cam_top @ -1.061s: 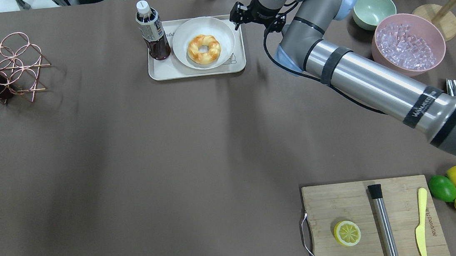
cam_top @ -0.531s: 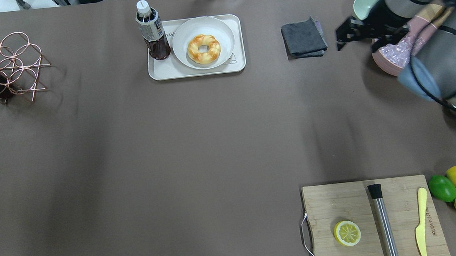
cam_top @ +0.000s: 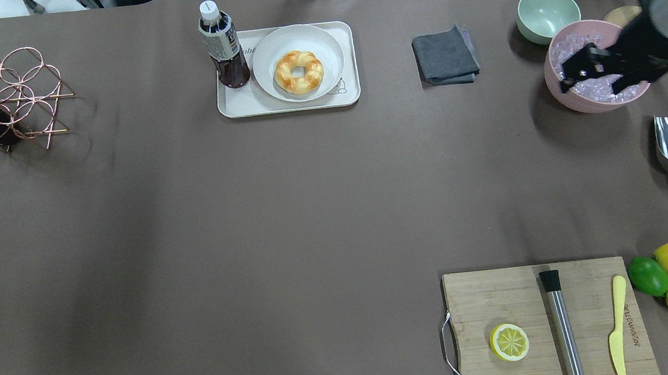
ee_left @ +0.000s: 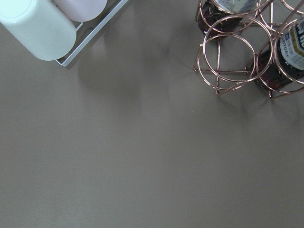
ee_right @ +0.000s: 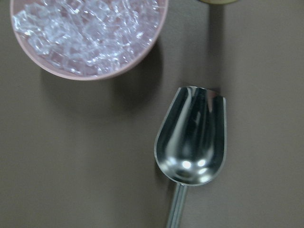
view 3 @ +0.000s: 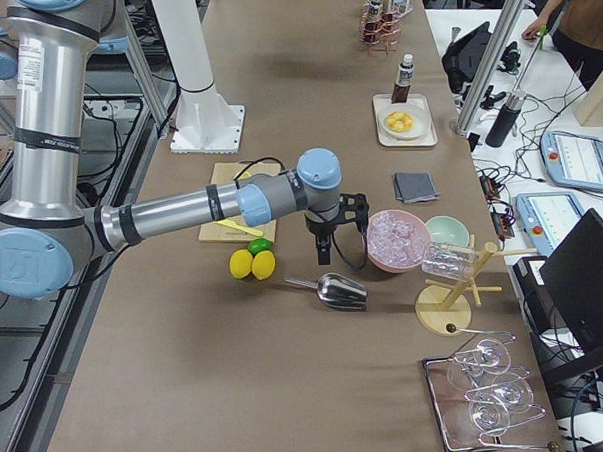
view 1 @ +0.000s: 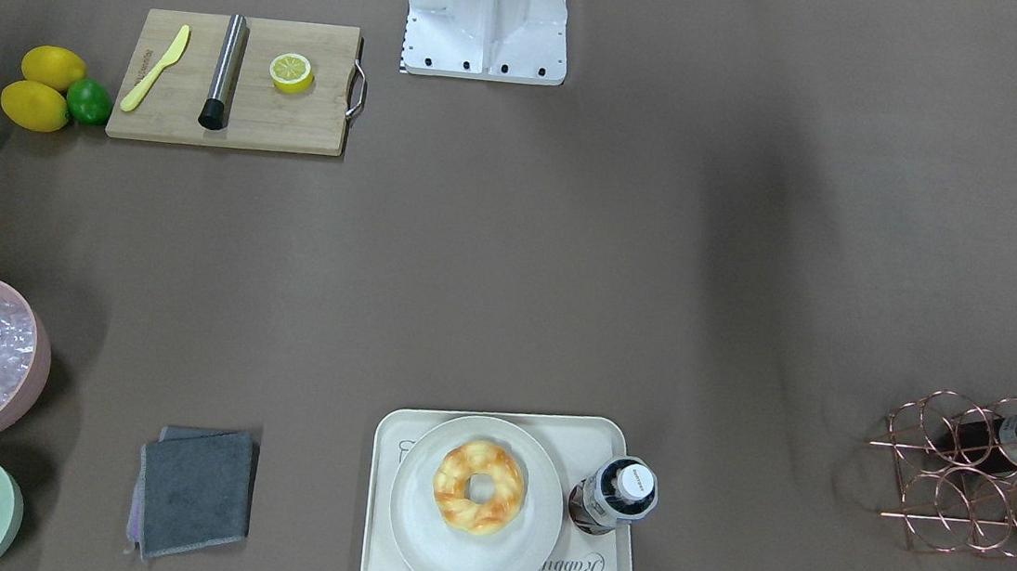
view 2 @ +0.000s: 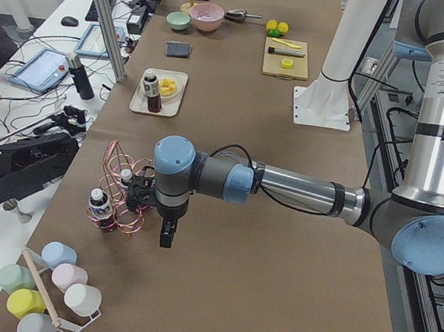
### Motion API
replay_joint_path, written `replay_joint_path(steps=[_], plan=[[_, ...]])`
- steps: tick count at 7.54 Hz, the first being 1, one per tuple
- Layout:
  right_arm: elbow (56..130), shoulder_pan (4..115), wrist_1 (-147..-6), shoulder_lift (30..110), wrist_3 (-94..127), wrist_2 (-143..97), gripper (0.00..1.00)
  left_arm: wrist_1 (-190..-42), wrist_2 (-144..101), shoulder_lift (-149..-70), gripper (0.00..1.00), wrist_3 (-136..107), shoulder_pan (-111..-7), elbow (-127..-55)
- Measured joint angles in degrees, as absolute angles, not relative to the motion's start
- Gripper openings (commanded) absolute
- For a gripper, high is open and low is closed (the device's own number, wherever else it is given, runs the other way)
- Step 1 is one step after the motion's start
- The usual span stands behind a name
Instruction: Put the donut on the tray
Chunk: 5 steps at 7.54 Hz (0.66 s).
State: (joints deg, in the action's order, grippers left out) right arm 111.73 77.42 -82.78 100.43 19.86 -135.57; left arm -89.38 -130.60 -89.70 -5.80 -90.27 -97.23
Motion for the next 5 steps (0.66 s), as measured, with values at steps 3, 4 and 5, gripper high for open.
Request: replay_joint_path(steps=[3,4,5], plan=[[107.57,84.78,-83.03,105.24,4.76,-135.24,1.0,-89.39,-130.61,-89.65,0.99,-5.8,-90.27,-97.21],[105.99,86.66,-83.05,105.67,1.12,-134.76,1.0,-89.38,-130.6,-89.65,0.99,-5.8,-90.27,-97.21],[105.16,88.13,-83.05,105.92,-1.33,-134.46,1.0,-89.38,-130.6,-89.65,0.99,-5.8,-90.26,-97.21]])
